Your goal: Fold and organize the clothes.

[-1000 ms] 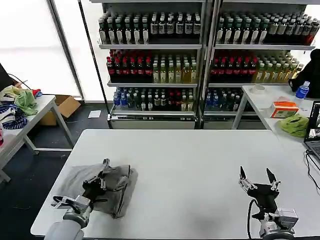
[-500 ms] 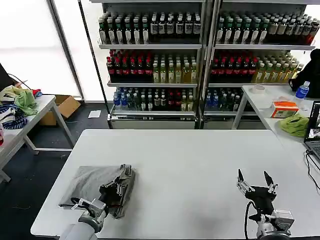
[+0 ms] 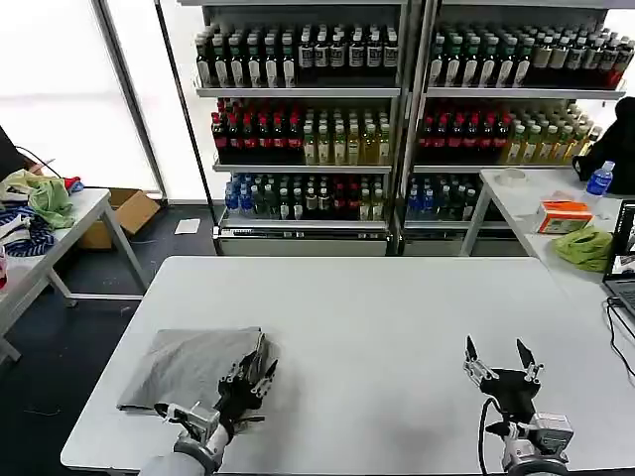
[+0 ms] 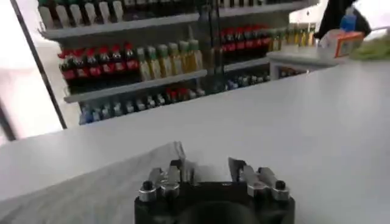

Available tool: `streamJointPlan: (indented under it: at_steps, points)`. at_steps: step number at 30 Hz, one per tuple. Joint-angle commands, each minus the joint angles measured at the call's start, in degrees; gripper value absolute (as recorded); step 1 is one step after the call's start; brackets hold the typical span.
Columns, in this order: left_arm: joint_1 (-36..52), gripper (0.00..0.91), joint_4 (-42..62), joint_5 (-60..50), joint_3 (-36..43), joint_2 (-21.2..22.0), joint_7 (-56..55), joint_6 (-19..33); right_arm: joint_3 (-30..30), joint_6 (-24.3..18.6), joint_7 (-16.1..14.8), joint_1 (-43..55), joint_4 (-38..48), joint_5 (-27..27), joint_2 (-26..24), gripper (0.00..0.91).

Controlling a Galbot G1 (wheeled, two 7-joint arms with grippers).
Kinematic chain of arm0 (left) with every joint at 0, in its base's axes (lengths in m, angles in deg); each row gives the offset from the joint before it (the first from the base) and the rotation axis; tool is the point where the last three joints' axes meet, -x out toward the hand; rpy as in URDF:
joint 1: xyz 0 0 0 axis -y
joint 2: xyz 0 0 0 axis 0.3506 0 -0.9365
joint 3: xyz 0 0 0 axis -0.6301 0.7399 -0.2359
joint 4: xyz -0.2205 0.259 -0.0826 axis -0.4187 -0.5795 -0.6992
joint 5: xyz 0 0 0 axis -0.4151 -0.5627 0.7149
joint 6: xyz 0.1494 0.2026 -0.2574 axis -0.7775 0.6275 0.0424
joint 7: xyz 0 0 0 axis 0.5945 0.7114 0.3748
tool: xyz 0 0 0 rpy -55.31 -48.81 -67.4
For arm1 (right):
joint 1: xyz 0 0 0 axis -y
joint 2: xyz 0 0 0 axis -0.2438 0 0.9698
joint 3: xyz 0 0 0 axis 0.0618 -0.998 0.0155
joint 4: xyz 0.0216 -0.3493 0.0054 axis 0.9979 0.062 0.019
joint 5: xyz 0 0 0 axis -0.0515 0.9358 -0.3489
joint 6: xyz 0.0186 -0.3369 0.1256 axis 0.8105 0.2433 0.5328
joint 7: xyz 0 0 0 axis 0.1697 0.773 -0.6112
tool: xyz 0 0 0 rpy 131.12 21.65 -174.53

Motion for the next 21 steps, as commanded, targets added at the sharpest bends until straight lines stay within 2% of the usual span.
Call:
streamJointPlan:
  at_steps: [1, 8, 10, 14, 21]
  points:
    - [-0.39, 0.907, -14.05, 24.56, -9.26, -2.29, -4.87, -3.17, -1.5, 0.06, 0.05, 1.78, 1.57, 0.18, -0.21, 0.907]
    - [0.86, 0.907, -7.37, 24.25, -24.75, -9.3, -6.38, -1.69, -3.55, 0.12, -0.09, 4.03, 2.42, 0.02, -1.13, 0.907]
    - [-0.17, 0.907, -0.83, 22.62, -28.31, -11.56, -6.54, -1.55, -3.97, 0.27, -0.05, 4.8, 2.15, -0.53, -1.88, 0.907]
    - [-1.2, 0.907, 5.28, 23.07, -30.77, -13.86, -5.97, -1.43, -3.78, 0.63, 0.06, 5.71, 1.95, -1.45, -2.93, 0.907]
    - [0.63, 0.907, 12.5, 22.95, -29.75, -12.62, -3.83, -0.54, -3.37, 0.86, -0.08, 5.86, 1.78, -2.08, -3.67, 0.907]
